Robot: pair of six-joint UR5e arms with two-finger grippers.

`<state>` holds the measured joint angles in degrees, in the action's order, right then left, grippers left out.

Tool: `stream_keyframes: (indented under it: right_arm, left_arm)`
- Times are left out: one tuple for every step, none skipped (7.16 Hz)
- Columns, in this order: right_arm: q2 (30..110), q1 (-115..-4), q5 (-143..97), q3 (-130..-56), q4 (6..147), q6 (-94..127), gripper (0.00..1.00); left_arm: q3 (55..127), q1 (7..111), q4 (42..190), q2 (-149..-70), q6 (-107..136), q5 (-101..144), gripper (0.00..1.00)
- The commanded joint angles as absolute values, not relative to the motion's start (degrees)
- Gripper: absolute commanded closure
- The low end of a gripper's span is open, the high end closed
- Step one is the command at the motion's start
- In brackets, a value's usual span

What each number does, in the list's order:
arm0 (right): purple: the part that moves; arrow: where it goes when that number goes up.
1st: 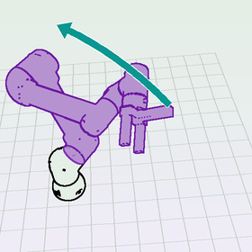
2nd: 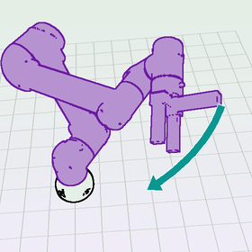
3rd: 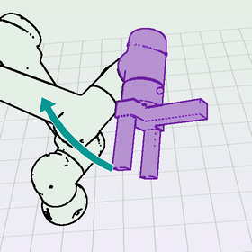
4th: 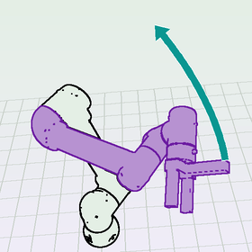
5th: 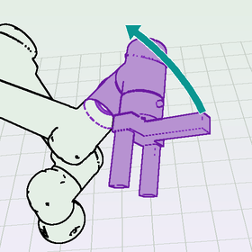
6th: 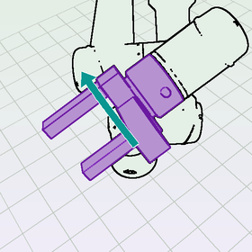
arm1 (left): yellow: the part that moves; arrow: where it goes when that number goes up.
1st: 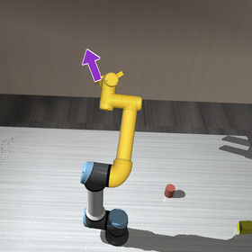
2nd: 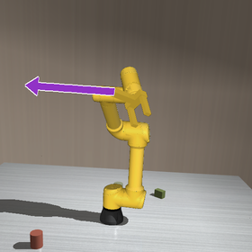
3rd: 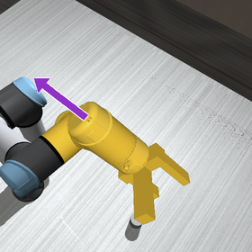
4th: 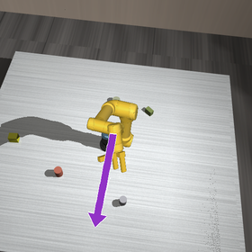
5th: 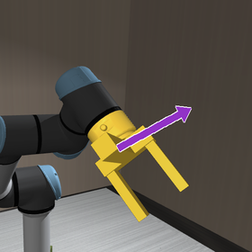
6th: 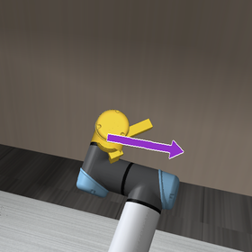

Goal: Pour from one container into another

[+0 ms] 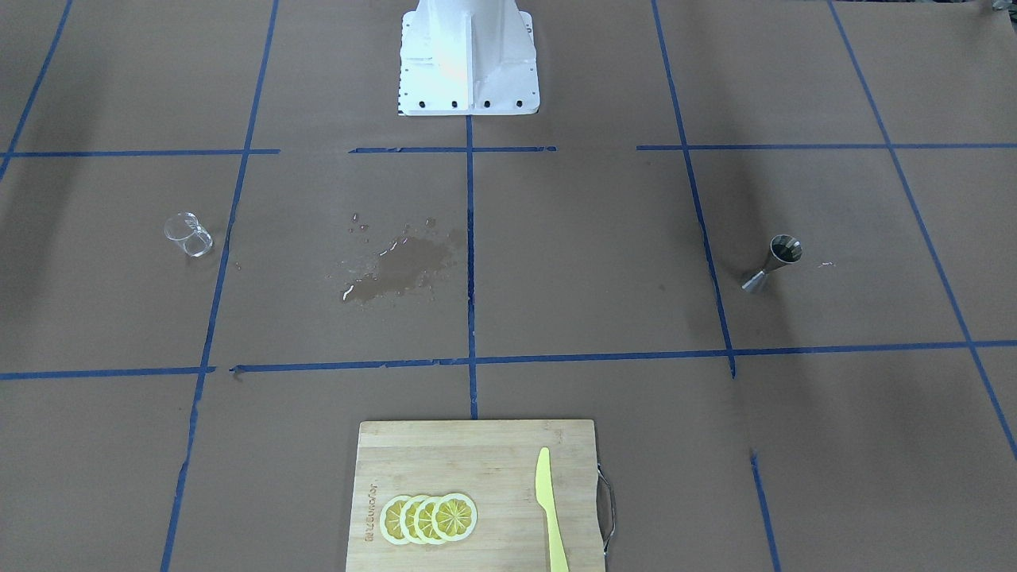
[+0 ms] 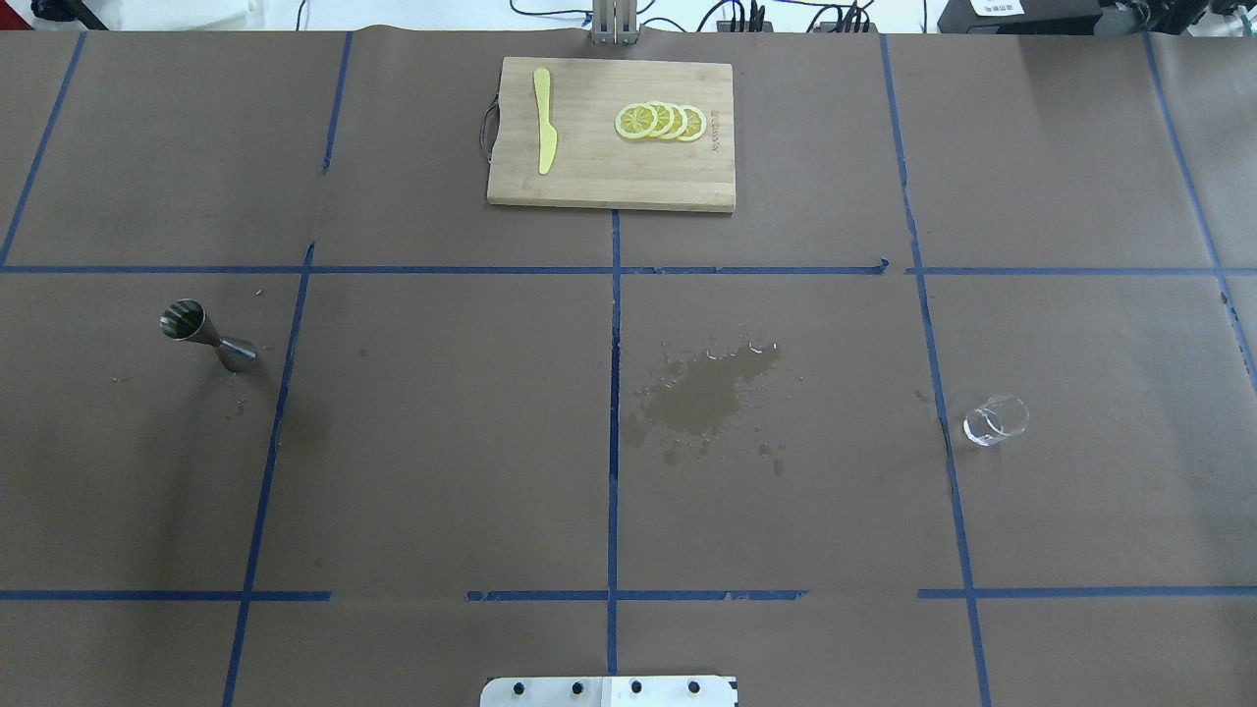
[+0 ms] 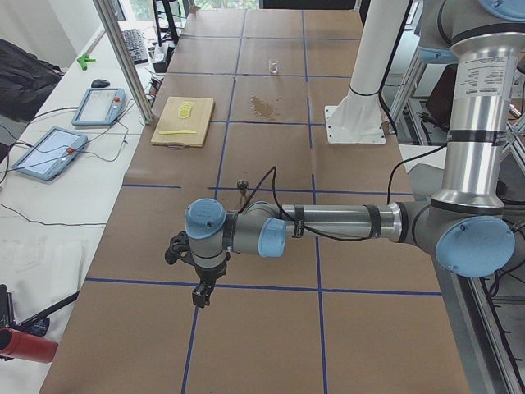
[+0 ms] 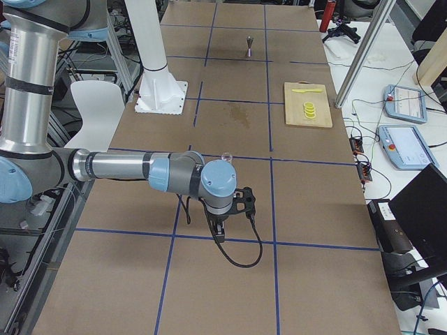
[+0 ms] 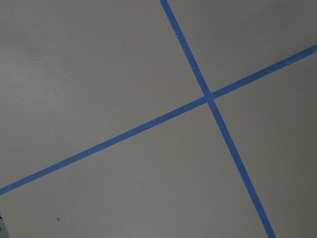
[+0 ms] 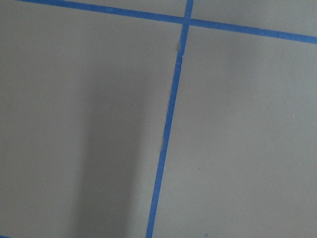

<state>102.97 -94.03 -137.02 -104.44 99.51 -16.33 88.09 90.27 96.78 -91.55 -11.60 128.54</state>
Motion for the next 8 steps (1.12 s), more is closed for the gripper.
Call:
stream_keyframes:
  right_arm:
    - [102.7,-94.1,-137.2,-101.8,99.3,-16.1,0.0]
    - [102.4,-94.1,-137.7,-101.7,99.3,-13.6,0.0]
    - [101.7,-94.1,-138.8,-101.6,97.5,-10.0,0.0]
    - [101.7,-94.1,-138.9,-100.7,92.1,-6.8,0.0]
    - [101.5,-94.1,-138.9,-99.8,85.9,0.1,0.0]
    - [101.3,-94.1,-139.0,-98.6,82.7,2.8,0.0]
    - [101.3,-94.1,-139.0,-98.5,82.6,3.0,0.0]
    - [101.3,-94.1,-139.0,-98.5,82.6,3.0,0.0]
  left_arm:
    - [89.6,90.3,96.9,-91.1,-5.4,131.8,0.0]
    - [89.7,90.3,96.9,-91.0,-5.4,133.1,0.0]
    - [89.7,90.3,96.9,-91.1,-5.4,133.0,0.0]
    - [89.7,90.3,96.9,-91.0,-5.6,133.0,0.0]
    - [89.6,90.3,96.9,-91.0,-5.6,133.0,0.0]
    - [89.6,90.3,96.9,-91.1,-5.4,133.1,0.0]
    - [89.4,90.3,96.9,-91.1,-4.1,133.1,0.0]
    - [89.4,90.3,96.9,-91.1,-2.0,133.1,0.0]
